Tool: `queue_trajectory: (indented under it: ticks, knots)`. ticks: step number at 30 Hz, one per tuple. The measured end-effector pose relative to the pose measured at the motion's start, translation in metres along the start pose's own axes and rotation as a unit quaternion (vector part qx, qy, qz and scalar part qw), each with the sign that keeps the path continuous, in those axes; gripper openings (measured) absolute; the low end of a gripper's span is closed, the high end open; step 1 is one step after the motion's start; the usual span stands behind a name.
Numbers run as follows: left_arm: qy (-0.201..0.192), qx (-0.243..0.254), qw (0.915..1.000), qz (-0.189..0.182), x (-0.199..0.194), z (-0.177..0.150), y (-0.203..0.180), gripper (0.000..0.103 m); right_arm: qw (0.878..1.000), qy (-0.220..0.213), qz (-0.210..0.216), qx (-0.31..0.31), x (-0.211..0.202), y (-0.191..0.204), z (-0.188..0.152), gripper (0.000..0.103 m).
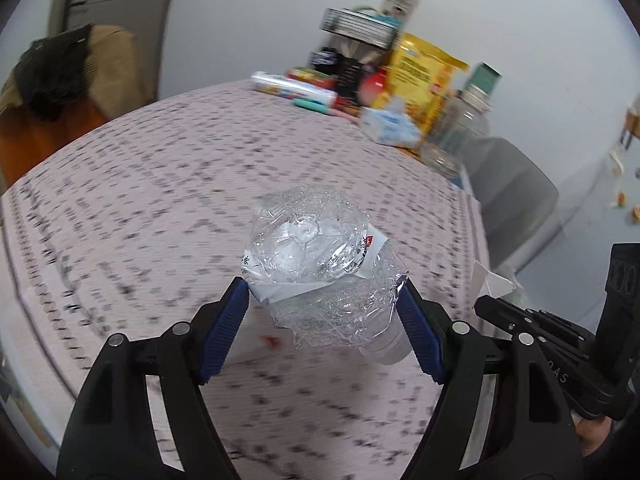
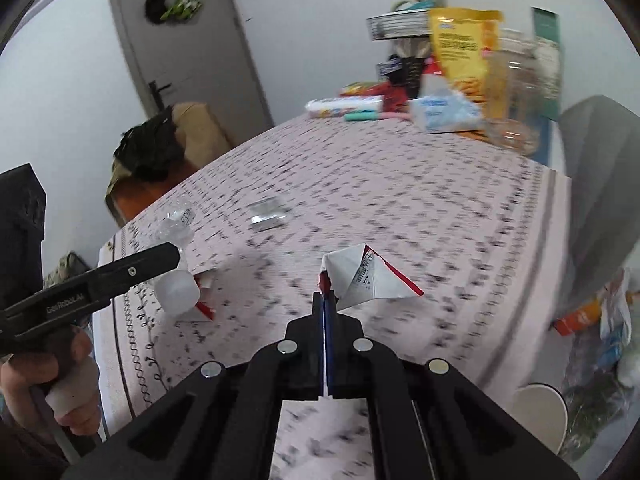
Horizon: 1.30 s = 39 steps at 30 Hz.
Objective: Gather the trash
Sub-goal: 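Carry plastic bag and wrapper to the white bin and open both tools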
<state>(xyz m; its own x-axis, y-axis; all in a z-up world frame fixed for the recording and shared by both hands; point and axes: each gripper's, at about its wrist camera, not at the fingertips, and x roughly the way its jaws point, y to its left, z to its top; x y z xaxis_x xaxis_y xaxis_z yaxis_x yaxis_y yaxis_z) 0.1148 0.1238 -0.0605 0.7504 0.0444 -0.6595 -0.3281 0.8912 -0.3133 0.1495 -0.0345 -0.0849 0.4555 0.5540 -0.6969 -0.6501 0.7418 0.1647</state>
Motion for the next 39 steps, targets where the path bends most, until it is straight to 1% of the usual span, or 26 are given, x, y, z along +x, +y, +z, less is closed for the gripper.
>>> queue_trajectory:
  ticks: [8,14,16,18,23,30,31,34,35,36,37,38,39]
  knots:
    - [0.022,0.062,0.997,-0.041,0.027,-0.001,-0.08,0.074,0.997,-0.021,-0.046,0.06,-0.044,-0.077,-0.02,0.001]
    - [0.043,0.1,0.9915,-0.072,0.047,-0.008,-0.139,0.074,0.99,-0.021,-0.084,0.108,-0.066,-0.137,-0.045,0.002]
    - [0.05,0.113,0.9891,-0.081,0.053,-0.012,-0.158,0.074,0.988,-0.019,-0.093,0.122,-0.07,-0.152,-0.055,0.002]
    - [0.055,0.124,0.9869,-0.088,0.058,-0.017,-0.175,0.074,0.985,-0.015,-0.108,0.135,-0.073,-0.168,-0.066,0.002]
    - [0.076,0.15,0.9811,-0.096,0.078,-0.029,-0.211,0.074,0.977,0.002,-0.129,0.168,-0.069,-0.205,-0.094,0.002]
    - [0.105,0.177,0.9731,-0.103,0.105,-0.043,-0.249,0.074,0.967,0.024,-0.139,0.214,-0.053,-0.251,-0.129,0.002]
    - [0.109,0.18,0.9721,-0.104,0.108,-0.045,-0.253,0.074,0.966,0.025,-0.138,0.218,-0.052,-0.256,-0.132,0.005]
    - [0.121,0.19,0.9685,-0.108,0.119,-0.051,-0.266,0.074,0.961,0.03,-0.136,0.24,-0.047,-0.276,-0.145,0.006]
    - [0.126,0.195,0.9666,-0.11,0.123,-0.054,-0.273,0.074,0.959,0.032,-0.138,0.246,-0.046,-0.281,-0.149,0.009]
    - [0.129,0.197,0.9655,-0.11,0.126,-0.056,-0.276,0.074,0.956,0.032,-0.139,0.256,-0.047,-0.288,-0.155,0.013]
    - [0.135,0.203,0.9635,-0.112,0.131,-0.06,-0.282,0.074,0.954,0.028,-0.139,0.264,-0.048,-0.294,-0.161,0.039]
    - [0.138,0.207,0.9621,-0.112,0.134,-0.063,-0.286,0.074,0.952,0.02,-0.141,0.27,-0.052,-0.297,-0.166,0.06]
    - [0.142,0.211,0.9607,-0.112,0.137,-0.066,-0.29,0.074,0.951,0.012,-0.148,0.273,-0.056,-0.301,-0.172,0.06]
